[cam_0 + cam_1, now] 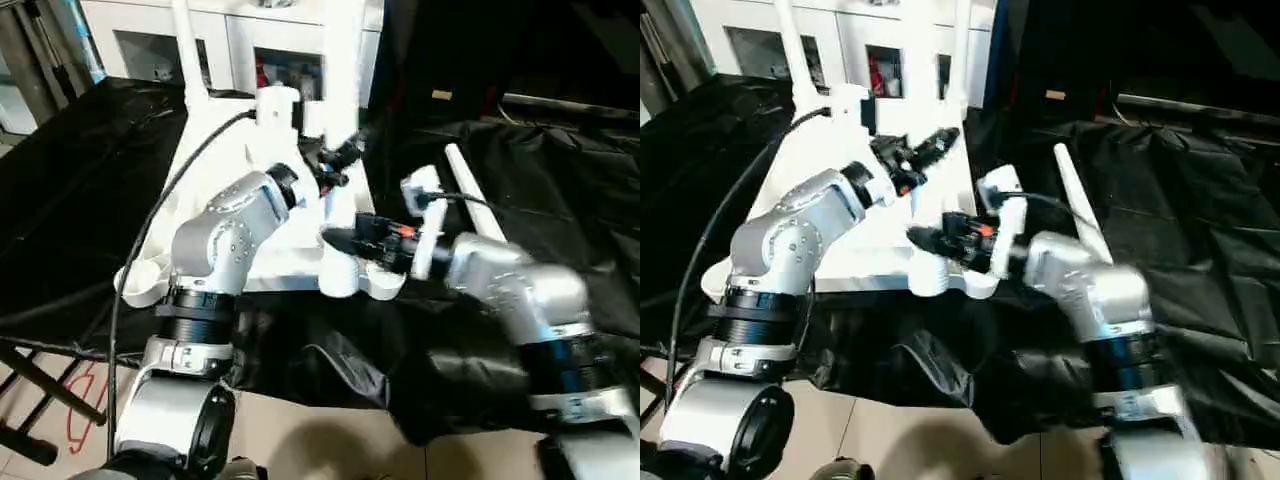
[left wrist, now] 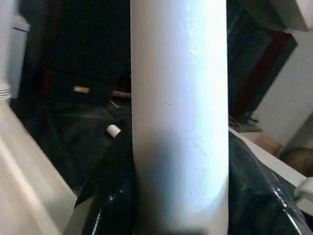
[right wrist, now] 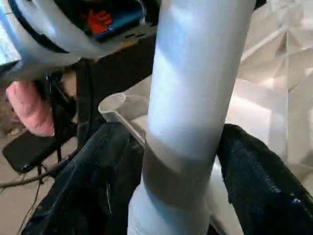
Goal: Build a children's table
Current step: Pick table leg
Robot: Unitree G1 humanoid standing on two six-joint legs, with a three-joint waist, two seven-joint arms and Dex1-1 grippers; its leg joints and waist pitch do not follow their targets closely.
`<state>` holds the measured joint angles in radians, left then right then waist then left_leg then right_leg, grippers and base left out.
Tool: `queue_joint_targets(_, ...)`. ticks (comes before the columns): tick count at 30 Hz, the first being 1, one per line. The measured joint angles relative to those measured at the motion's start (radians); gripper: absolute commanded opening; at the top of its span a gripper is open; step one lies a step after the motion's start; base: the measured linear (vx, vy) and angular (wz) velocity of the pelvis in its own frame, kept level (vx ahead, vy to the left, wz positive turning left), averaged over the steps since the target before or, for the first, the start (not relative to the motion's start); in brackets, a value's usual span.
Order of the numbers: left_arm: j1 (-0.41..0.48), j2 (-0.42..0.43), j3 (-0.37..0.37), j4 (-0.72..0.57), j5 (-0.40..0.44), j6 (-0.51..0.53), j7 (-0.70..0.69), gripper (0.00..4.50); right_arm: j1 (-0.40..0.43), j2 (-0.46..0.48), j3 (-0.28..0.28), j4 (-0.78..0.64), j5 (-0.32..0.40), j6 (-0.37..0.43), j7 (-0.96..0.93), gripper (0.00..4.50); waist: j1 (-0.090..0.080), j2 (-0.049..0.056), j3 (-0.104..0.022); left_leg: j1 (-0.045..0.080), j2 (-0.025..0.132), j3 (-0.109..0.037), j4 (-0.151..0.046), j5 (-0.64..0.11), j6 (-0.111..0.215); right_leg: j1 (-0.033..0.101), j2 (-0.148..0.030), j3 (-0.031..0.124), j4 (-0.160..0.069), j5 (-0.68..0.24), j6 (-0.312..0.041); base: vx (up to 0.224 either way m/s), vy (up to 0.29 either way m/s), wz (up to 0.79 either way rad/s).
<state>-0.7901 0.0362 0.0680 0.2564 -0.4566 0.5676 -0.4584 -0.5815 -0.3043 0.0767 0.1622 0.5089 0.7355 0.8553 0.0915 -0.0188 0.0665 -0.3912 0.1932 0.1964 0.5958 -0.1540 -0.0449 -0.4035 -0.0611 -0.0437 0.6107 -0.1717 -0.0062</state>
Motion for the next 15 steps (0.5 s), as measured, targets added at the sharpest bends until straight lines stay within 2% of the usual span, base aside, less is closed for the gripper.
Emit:
queue_joint_targets(4,0.000,0.005,-0.017,-0.002,0.001,-0.004,-0.031,1.84,-0.004,-0.034,0.012,0.000,-0.001,0.018,0.032,3.16,-0.002,-0.001,0.000,0.000,0.000,0.000,0.000,0.000,0.000,0.000,0.000,0.000,0.000,0.000,0.000,0.000,0.000,0.00)
queue_joint_targets(10,0.000,0.008,-0.045,-0.030,0.012,-0.024,-0.056,1.84,-0.023,-0.024,0.014,0.005,-0.007,0.028,0.024,3.16,-0.002,-0.001,0.000,0.000,0.000,0.000,0.000,0.000,0.000,0.000,0.000,0.000,0.000,0.000,0.000,0.000,0.000,0.00)
queue_joint_targets(15,0.001,0.008,-0.067,-0.039,0.018,-0.029,-0.068,1.84,-0.023,-0.015,0.043,0.007,-0.018,0.029,0.014,3.16,-0.001,-0.001,0.000,0.000,0.000,0.000,0.000,0.000,0.000,0.000,0.000,0.000,0.000,0.000,0.000,0.000,0.000,0.00)
